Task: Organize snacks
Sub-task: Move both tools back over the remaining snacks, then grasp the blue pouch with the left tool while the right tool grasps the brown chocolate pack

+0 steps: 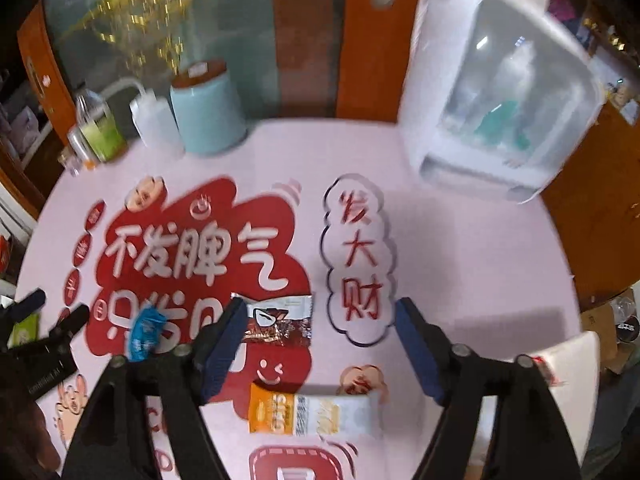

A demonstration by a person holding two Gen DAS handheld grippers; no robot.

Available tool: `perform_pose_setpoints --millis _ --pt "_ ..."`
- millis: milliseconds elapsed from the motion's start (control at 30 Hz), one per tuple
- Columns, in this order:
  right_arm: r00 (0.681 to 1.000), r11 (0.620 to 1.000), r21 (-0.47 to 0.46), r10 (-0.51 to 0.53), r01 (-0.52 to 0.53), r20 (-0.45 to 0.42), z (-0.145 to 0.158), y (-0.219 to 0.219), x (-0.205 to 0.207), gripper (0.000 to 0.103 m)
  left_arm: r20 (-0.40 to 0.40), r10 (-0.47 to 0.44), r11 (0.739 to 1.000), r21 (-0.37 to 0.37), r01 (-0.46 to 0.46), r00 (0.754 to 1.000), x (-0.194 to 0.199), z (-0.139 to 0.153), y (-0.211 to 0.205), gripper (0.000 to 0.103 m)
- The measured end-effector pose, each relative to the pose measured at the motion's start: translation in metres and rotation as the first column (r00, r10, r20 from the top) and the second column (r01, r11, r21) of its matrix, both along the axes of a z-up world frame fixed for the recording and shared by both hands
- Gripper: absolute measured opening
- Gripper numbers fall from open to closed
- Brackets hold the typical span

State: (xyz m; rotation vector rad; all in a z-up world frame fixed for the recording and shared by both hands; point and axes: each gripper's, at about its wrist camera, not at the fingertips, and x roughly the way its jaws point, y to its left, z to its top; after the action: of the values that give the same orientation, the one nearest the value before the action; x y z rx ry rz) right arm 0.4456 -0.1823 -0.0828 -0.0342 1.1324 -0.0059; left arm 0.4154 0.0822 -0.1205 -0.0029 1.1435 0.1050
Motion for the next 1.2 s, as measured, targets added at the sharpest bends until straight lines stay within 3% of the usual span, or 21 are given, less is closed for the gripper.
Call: perform_pose_setpoints --millis 133,333,633,767,867,933,1000,1067,1100,1167,1200 --pt "0.996 1.0 0.022 -0.008 0.01 -0.09 -0.053 0.002 0.021 0.086 -0.056 -0.008 1.0 -0.013 0.008 0.998 0.005 -0.04 -0.012 0.085" --pt "0.985 0.996 0.089 0.003 0.013 -0.173 -0.091 0.01 0.031 0.086 -0.095 -0.018 0.999 -0.034 0.015 0.995 0.015 -0.068 -0.02 0.085" --pt "0.98 0.992 0.123 0.036 -0.012 -0.196 -0.113 0.025 0.036 0.087 -0.106 -0.041 0.998 -0.053 0.036 0.994 0.016 -0.081 -0.029 0.084" --pt "0.982 0.997 0.072 0.04 -0.028 -0.184 -0.118 0.035 0.035 0.09 -0.101 -0.044 0.998 -0.055 0.039 0.994 0.017 -0.084 -0.03 0.08" --pt "0.983 0.999 0.035 0.031 -0.025 -0.183 -0.12 0.042 0.035 0.089 -0.092 -0.043 0.997 -0.069 0.037 0.995 0.017 -0.083 -0.028 0.07" --pt "0.984 0.999 0.026 0.032 -0.028 -0.177 -0.119 0.044 0.034 0.084 -0.078 -0.053 0.997 -0.067 0.048 0.996 0.015 -0.081 -0.03 0.056" --pt "0.985 0.999 0.026 0.036 -0.032 -0.169 -0.117 0.047 0.032 0.068 -0.069 -0.064 0.996 -0.064 0.059 0.996 0.013 -0.079 -0.032 0.036" --pt "0.984 0.999 0.026 0.042 -0.038 -0.176 -0.116 0.05 0.029 0.065 -0.064 -0.064 0.997 -0.053 0.06 0.996 0.009 -0.077 -0.036 0.033" --pt "0.983 0.999 0.026 0.041 -0.037 -0.178 -0.116 0.051 0.029 0.05 -0.06 -0.064 0.997 -0.047 0.061 0.996 0.007 -0.077 -0.038 0.032" --pt "0.983 0.998 0.036 0.055 -0.049 -0.176 -0.111 0.053 0.024 0.032 -0.061 -0.066 0.997 -0.041 0.064 0.996 0.003 -0.076 -0.04 0.031" --pt "0.981 0.998 0.039 0.055 -0.048 -0.186 -0.11 0.053 0.022 0.031 -0.066 -0.067 0.997 -0.04 0.064 0.996 0.0 -0.076 -0.041 0.031"
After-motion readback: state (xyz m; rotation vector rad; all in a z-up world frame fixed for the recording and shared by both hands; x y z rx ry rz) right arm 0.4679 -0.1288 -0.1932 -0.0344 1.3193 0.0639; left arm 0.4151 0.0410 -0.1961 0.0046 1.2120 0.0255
